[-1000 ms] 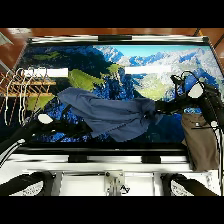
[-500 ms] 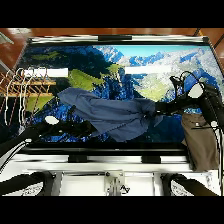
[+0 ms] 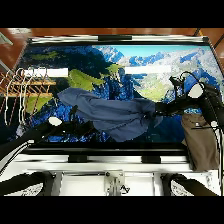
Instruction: Fold the shirts.
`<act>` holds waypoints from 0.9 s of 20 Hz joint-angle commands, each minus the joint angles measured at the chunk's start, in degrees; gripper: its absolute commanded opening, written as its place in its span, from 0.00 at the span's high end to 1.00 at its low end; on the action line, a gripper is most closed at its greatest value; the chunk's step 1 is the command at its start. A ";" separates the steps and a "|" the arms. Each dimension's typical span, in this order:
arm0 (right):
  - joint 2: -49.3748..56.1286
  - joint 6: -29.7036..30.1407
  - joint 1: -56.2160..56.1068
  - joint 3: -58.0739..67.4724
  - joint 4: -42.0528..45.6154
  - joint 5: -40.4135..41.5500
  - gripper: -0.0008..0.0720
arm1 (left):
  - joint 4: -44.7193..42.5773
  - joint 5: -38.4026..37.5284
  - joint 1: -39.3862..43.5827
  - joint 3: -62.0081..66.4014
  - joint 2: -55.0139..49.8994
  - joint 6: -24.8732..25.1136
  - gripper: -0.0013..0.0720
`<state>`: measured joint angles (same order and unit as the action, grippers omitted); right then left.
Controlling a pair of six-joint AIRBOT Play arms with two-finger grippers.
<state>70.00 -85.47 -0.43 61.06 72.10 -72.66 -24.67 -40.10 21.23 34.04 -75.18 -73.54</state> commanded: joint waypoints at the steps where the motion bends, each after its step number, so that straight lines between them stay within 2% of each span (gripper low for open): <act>1: 0.00 0.46 0.02 0.02 -0.04 -0.74 0.90 | 0.02 -2.62 0.20 1.66 2.03 3.61 0.93; 4: -2.14 1.81 0.09 1.14 0.66 -0.24 0.90 | -5.90 -6.10 -0.92 7.08 8.74 4.37 0.93; 6: -5.25 3.52 0.07 5.05 2.54 -0.11 0.90 | -14.67 -8.70 -2.75 14.01 15.47 8.11 0.93; 8: -9.70 6.43 0.07 11.96 3.50 1.27 0.90 | -22.47 -9.51 -6.84 24.24 22.29 7.93 0.93; 11: -17.81 7.85 0.07 25.86 5.53 10.40 0.90 | -24.41 -9.46 -15.56 44.28 28.50 7.89 0.93; 13: -22.14 7.48 0.07 34.56 5.99 17.11 0.90 | -24.44 -9.44 -20.92 58.58 30.21 4.55 0.93; 14: -23.89 7.48 0.07 38.73 5.92 18.36 0.90 | -24.44 -9.51 -22.71 64.39 30.71 2.80 0.93; 16: -26.67 6.40 0.07 44.74 5.90 19.56 0.90 | -24.72 -9.51 -23.89 73.29 32.15 2.36 0.93; 18: -29.31 5.27 0.07 47.82 5.77 20.02 0.90 | -26.47 -9.68 -23.87 76.83 33.83 2.34 0.93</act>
<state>44.88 -78.85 -0.34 101.82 77.41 -56.16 -48.51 -49.69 -0.51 101.01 -43.83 -69.87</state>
